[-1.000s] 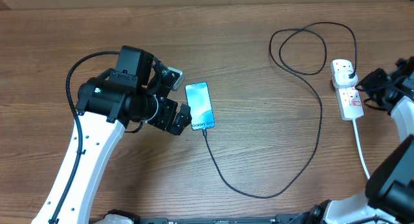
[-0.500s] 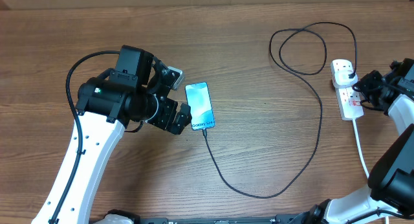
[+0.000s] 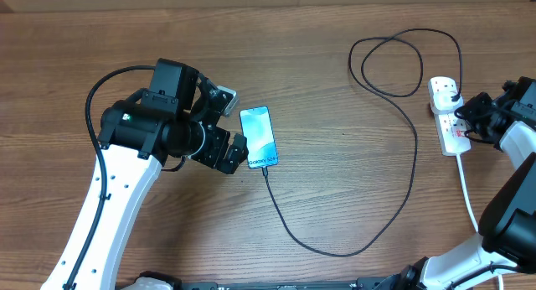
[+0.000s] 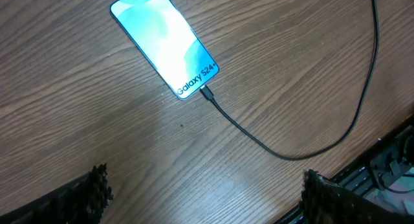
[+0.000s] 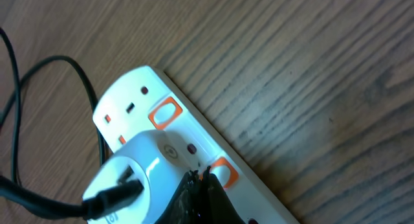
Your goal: Plug charger to phone and switch on socket
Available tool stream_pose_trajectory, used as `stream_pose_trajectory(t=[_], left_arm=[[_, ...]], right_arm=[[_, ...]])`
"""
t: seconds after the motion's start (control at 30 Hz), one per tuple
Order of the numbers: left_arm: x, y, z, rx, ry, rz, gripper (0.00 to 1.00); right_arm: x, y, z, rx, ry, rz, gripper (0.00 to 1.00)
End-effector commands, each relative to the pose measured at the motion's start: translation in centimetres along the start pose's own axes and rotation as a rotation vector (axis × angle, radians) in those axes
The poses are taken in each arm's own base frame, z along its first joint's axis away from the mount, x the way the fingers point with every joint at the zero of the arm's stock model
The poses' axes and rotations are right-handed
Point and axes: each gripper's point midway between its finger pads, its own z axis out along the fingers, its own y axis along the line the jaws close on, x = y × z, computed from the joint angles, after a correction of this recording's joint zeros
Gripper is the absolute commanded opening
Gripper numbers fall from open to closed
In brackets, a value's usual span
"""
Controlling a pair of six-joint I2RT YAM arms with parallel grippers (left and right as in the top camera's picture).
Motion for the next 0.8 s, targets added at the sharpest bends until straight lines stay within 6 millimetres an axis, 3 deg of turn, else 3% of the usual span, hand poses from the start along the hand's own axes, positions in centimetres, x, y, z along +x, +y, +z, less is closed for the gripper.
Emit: stream_pose_trajectory(t=[0.0,0.23,0.53,0.77], left_arm=[[-0.2,-0.5,0.0,0.020,-0.009,0.009,1.00],[-0.3,-0.5,0.0,0.019,-0.011,0.010,0.99],[-0.5,-0.5,0.0,0.018,-0.018,0.013,0.99],[-0.5,-0.5,0.0,0.018,-0.020,0.013,1.00]], right_arm=[[-1.3,0.2,-0.2,-0.002,-0.035,-0.003,0.04],[-1.3,0.1,0.2,-0.003,-0.036,-0.003,0.04],[0.2,-0.7,2.1,0.005,0.017,0.009,0.04],[0.4,-0.6,2.2,-0.004,0.023,0.010,0.04]])
